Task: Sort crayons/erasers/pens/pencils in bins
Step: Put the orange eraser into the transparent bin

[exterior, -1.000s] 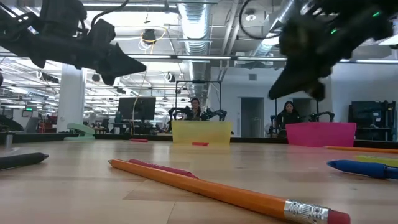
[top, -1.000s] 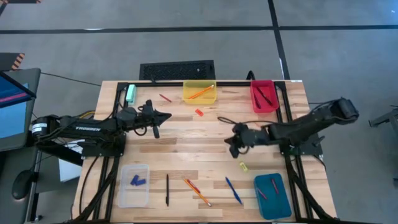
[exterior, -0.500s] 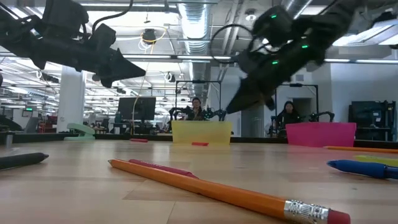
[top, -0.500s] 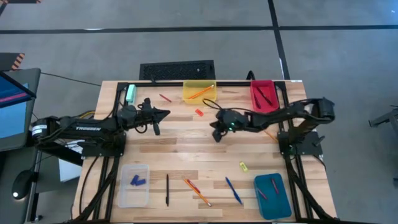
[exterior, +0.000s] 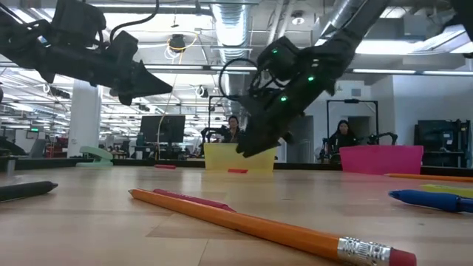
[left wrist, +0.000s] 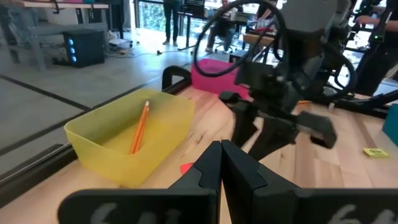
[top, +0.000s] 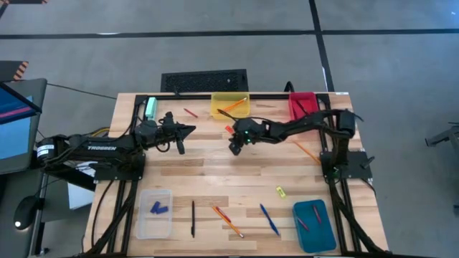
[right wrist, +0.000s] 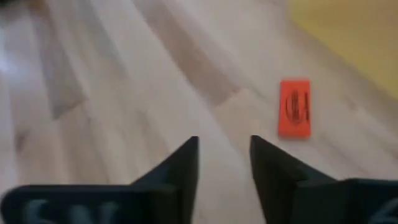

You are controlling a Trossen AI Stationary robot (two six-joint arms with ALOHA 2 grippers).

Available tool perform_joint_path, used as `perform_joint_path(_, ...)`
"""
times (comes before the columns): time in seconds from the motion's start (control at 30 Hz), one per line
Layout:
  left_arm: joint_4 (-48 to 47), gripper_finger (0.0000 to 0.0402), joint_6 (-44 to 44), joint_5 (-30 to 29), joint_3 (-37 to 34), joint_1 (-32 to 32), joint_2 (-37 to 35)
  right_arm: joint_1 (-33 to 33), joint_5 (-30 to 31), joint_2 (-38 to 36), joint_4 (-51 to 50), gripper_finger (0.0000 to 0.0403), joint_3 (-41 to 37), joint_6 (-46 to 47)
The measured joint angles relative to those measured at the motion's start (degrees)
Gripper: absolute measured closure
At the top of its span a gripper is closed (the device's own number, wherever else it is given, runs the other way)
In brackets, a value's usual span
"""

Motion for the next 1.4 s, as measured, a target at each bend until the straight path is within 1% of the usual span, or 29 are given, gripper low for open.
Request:
perform_joint_path(0.07,0.0,0.0401,0.1,0.0,0.0,0.0,0.0,-0.5,1.6,0.1,-2.1,0.0211,1.0,-0.1)
perform_joint_path(0.13,0.0,0.0401,0.4,-0.1,0.0,0.0,0.2,-1.1,3.5,1.2,-1.7,0.0179,2.2,-1.1)
perform_joint_path(0.23,0.4,0.0401,1.4,-0.1,0.0,0.0,0.5,-2.1,5.9,2.1,-1.8,0.0152,2.4,-2.2)
perform_joint_path(0.33,0.2,0.0401,1.6,0.0,0.0,0.0,0.6,-3.2,6.4,3.9,-2.1,0.0147,2.4,-2.3)
perform_joint_path(0.5,0.4,0.0401,2.4,0.1,0.0,0.0,0.8,-3.2,6.9,7.5,2.7,0.0155,2.6,-2.3)
perform_joint_path(0.6,0.7,0.0401,3.0,0.1,0.0,0.0,0.8,-2.7,9.9,9.0,3.1,0.0160,3.3,-2.5)
perform_joint_path(0.73,0.3,0.0401,2.5,0.2,0.0,0.0,0.8,-2.2,10.7,9.2,2.5,0.0172,3.9,-2.7)
perform_joint_path(0.83,0.1,0.0401,1.7,0.3,0.0,0.0,0.8,-2.0,11.1,9.2,2.4,0.0189,3.9,-2.9)
perform_joint_path(1.13,0.3,0.0401,1.0,0.7,0.0,0.0,0.8,-2.0,10.3,10.9,3.7,0.0281,4.1,-4.2)
perform_joint_path(1.3,-0.1,0.0401,-3.0,2.6,0.0,0.0,0.7,-1.1,10.0,11.4,3.3,0.0315,4.1,-4.9)
perform_joint_path(1.4,-1.3,0.0401,-8.8,3.2,0.0,0.0,0.7,-0.4,10.0,10.8,3.1,0.0324,4.1,-5.7)
